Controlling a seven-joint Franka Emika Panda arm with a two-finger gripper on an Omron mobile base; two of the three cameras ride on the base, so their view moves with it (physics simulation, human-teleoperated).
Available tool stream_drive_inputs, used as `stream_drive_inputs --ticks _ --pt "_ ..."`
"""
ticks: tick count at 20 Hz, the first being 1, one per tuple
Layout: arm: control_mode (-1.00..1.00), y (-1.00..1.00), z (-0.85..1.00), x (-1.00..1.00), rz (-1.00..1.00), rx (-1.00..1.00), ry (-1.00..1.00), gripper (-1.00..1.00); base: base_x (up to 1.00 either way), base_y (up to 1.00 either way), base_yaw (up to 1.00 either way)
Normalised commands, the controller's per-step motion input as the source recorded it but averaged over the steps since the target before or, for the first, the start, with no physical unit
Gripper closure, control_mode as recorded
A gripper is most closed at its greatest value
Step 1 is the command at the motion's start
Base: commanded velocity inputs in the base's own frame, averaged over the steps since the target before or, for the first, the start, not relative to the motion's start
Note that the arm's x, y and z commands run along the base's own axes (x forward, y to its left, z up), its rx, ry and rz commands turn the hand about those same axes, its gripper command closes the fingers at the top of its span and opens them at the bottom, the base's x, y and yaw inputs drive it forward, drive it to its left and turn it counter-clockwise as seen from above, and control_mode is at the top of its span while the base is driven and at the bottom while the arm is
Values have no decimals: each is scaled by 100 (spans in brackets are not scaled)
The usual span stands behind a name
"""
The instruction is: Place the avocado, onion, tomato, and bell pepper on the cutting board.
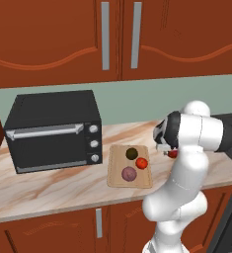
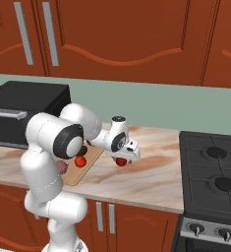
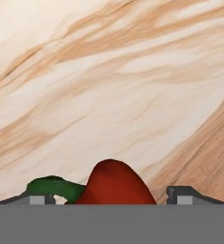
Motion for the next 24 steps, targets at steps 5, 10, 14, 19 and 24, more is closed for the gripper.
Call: stream_drive_inputs --ticks 5,10,14,19,24 --pt "-100 0 -2 -17 -1 1 0 100 0 0 0" --pt "-100 7 53 -45 0 6 -9 100 0 0 0" --pt "-100 16 79 -55 0 8 -13 100 0 0 0" --pt "-100 26 100 -72 2 6 -18 100 0 0 0" --pt "-100 46 95 -77 2 2 -16 100 0 0 0"
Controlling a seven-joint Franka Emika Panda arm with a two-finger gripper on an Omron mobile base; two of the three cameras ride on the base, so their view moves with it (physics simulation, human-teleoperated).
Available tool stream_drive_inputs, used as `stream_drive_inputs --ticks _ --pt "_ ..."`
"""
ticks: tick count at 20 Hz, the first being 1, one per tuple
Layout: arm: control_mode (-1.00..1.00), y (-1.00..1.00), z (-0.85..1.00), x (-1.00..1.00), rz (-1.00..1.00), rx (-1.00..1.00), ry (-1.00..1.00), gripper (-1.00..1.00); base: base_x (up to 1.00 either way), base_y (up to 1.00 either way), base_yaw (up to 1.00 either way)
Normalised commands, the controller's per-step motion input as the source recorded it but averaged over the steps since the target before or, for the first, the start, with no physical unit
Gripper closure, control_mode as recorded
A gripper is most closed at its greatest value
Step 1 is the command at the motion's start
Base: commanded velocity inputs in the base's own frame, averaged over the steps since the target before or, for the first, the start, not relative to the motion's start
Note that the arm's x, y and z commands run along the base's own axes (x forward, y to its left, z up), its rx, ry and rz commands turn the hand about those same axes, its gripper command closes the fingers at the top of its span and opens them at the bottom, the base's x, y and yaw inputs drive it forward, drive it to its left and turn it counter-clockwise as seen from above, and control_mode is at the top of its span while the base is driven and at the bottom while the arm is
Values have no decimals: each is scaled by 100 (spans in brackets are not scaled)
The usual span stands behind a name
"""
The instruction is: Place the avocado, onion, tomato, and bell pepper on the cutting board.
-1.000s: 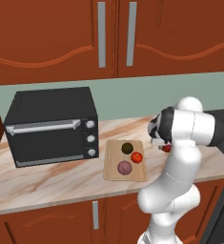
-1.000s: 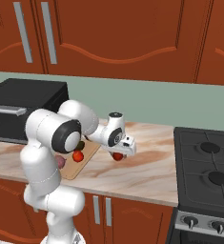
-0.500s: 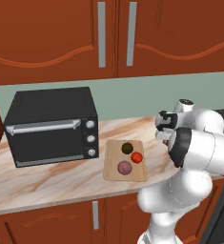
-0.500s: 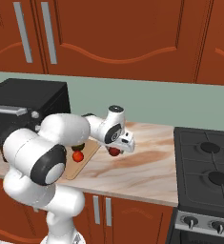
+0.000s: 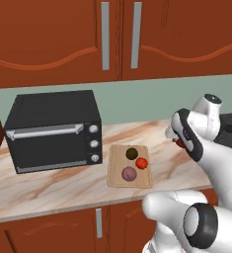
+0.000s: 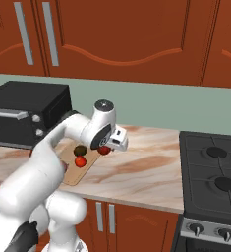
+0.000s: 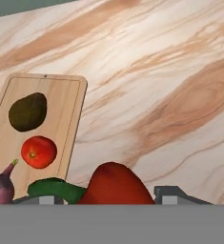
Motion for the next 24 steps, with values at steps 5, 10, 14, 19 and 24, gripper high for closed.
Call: stream_drive_inputs --ticks 5,10,14,19,24 --pt "-100 58 52 -72 0 0 -11 100 0 0 0" --pt "-100 37 15 -50 0 0 -3 100 0 0 0" --pt "-100 37 3 -32 0 0 0 100 0 0 0" --pt "-100 39 2 -5 0 0 0 100 0 0 0" --pt "-100 43 0 0 0 0 0 100 0 0 0"
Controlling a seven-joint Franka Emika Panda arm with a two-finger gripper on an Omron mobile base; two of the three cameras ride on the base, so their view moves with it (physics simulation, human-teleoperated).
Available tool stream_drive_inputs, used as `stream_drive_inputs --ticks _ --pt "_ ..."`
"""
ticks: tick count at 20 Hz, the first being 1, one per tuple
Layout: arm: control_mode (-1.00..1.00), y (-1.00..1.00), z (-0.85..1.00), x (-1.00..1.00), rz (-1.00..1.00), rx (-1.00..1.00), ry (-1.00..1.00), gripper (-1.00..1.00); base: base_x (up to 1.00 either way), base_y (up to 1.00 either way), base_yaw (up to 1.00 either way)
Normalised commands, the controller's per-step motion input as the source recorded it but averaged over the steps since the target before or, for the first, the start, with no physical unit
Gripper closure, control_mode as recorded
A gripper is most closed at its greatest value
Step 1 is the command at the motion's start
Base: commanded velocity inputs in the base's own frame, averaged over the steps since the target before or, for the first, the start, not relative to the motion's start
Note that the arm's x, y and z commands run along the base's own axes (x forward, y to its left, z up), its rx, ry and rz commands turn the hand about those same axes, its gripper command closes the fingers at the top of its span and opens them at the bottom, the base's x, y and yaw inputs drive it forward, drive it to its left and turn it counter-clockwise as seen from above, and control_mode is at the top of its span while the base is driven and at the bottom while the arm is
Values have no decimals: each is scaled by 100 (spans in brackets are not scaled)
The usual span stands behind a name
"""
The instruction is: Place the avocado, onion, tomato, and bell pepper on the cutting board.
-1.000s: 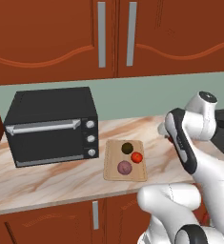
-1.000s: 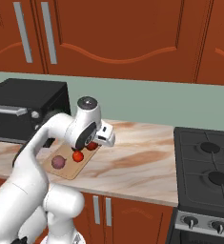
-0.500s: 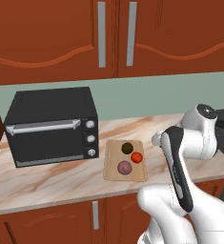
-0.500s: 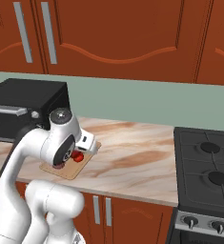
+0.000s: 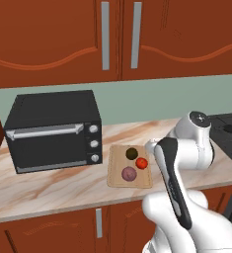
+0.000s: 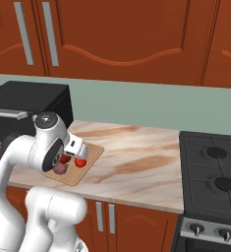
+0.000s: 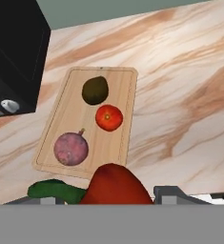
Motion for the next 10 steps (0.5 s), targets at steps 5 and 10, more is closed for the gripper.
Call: stream_drive_inputs --ticks 5,10 --pt "-100 35 0 0 0 0 4 100 0 0 0" --pt "-100 10 -20 10 0 0 6 100 0 0 0"
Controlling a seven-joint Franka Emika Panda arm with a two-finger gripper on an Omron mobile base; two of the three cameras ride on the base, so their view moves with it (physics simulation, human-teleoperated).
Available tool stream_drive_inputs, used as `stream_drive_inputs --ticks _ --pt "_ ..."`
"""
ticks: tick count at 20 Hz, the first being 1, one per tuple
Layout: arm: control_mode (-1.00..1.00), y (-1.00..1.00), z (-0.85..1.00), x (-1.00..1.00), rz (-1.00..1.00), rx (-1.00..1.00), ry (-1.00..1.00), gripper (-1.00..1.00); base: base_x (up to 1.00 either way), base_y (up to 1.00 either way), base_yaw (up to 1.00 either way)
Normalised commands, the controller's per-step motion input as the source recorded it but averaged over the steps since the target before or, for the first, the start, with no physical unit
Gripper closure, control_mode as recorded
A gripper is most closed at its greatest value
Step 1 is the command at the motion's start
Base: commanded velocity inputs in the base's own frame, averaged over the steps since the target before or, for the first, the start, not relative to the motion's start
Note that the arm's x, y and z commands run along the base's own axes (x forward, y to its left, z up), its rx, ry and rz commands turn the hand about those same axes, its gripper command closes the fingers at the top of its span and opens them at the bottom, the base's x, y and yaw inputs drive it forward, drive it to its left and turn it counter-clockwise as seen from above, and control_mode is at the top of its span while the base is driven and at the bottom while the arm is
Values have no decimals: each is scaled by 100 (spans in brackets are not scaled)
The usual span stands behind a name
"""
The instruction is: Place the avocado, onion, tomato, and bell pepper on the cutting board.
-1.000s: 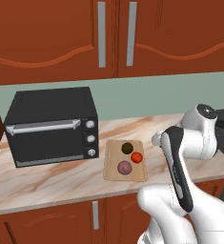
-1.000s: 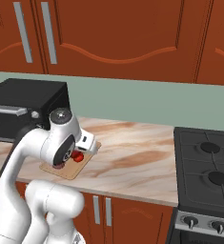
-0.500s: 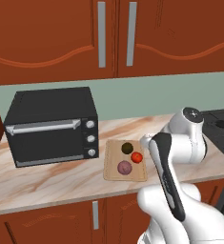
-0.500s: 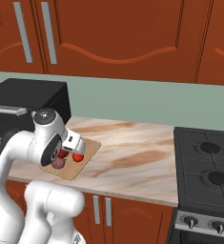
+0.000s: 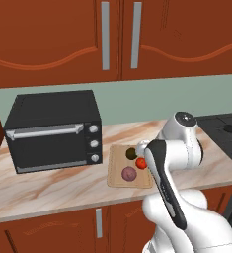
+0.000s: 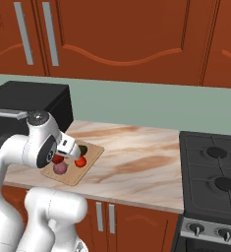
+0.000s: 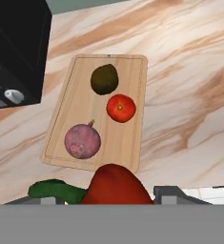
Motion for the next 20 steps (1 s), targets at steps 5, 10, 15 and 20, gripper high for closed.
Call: stream_drive_inputs --ticks 5,10,15,20 --pt "-100 0 -29 12 0 0 5 100 0 0 0" --pt "-100 0 -29 15 0 0 3 100 0 0 0" --pt "-100 0 -30 13 0 0 0 100 0 0 0" --pt "-100 0 -30 8 0 0 0 100 0 0 0"
